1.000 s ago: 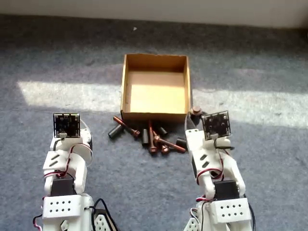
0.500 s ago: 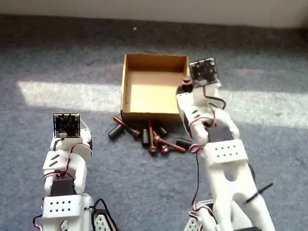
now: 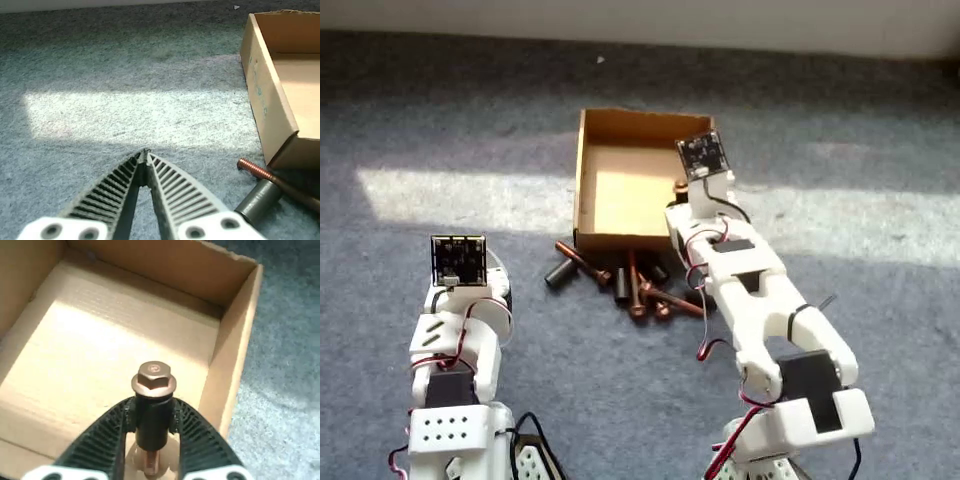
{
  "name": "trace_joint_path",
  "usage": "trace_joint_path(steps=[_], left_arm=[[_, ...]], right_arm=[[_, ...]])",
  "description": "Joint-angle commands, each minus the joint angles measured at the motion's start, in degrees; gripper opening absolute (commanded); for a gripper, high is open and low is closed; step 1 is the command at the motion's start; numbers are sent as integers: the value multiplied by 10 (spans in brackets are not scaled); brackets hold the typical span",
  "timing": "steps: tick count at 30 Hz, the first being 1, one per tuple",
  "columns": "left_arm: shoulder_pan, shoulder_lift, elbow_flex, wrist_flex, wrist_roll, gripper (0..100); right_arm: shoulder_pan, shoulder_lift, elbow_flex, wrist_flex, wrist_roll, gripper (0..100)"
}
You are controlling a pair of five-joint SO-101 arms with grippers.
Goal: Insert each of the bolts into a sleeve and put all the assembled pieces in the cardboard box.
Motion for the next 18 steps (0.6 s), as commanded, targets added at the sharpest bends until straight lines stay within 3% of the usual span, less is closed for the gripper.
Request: trace_joint_path(steps=[1, 5, 12, 18], left_arm=[[-7, -3, 18, 2, -10, 7], [-7, -3, 18, 3, -10, 7], [-7, -3, 18, 3, -10, 7], [-7, -3, 18, 3, -10, 7]], right_arm=[[-7, 13, -37, -13, 3, 23], [-7, 14, -57, 40, 2, 108], [-18, 4, -59, 54, 2, 113], [-17, -126, -31, 87, 3, 113]])
